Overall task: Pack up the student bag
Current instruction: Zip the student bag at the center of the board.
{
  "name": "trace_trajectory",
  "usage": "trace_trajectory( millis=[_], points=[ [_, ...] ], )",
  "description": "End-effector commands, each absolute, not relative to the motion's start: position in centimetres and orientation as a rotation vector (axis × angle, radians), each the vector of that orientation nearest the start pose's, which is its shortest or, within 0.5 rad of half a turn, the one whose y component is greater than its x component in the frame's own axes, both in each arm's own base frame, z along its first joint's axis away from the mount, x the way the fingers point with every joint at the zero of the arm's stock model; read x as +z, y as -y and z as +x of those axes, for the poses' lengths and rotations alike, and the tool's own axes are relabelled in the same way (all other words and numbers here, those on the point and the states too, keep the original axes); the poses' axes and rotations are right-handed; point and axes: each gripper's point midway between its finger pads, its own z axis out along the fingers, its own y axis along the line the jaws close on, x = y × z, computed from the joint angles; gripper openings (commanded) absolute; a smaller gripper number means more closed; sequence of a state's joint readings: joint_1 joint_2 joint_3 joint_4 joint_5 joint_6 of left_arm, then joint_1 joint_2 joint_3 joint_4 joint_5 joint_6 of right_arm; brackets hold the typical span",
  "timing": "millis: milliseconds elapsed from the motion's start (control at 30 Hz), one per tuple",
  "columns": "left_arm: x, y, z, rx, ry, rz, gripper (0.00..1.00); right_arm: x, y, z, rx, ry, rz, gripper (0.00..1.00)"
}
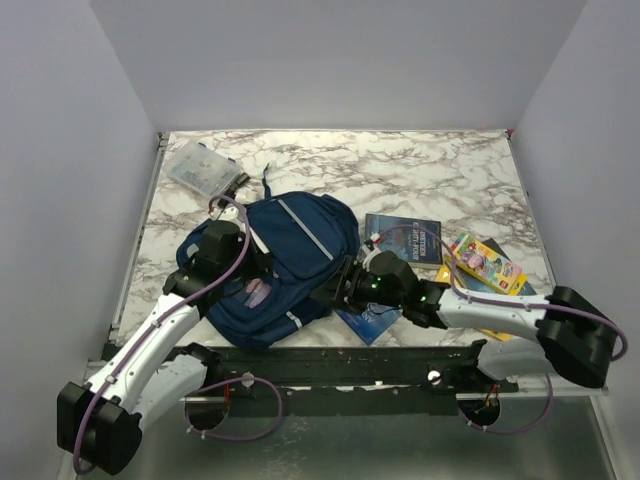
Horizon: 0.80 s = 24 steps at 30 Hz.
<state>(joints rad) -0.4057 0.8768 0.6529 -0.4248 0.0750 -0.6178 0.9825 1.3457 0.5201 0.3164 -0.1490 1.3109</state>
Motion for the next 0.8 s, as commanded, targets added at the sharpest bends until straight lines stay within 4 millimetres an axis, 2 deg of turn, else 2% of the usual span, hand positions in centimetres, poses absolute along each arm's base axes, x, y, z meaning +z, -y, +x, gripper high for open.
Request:
trace_trajectory(
  millis=[0,100,267,367,500,767],
  points=[
    [14.8,14.9,24.3,-0.703,-2.245,-0.221,0.0,11.0,-32.1,16.4,1.127,-2.454,0.2,0.68],
    [14.1,15.2,24.0,-0.728,-2.261,-0.233,0.0,13.1,-34.6,17.4,1.178,-2.414,0.088,0.71],
    [13.7,15.3,23.9,-0.734,-2.265,-0.243,0.0,12.8,-39.2,20.1,1.203,-2.416,0.09,0.66],
    [13.5,15.2,23.8,-0.728,-2.267,-0.245,0.0,12.2,-40.4,21.9,1.216,-2.411,0.109,0.61],
    [13.1,15.0,23.7,-0.719,-2.272,-0.247,0.0,10.9,-41.2,23.0,1.203,-2.421,0.093,0.55],
    [13.3,15.3,23.9,-0.733,-2.272,-0.252,0.0,9.4,-42.6,22.5,1.278,-2.456,0.054,0.52]
  ],
)
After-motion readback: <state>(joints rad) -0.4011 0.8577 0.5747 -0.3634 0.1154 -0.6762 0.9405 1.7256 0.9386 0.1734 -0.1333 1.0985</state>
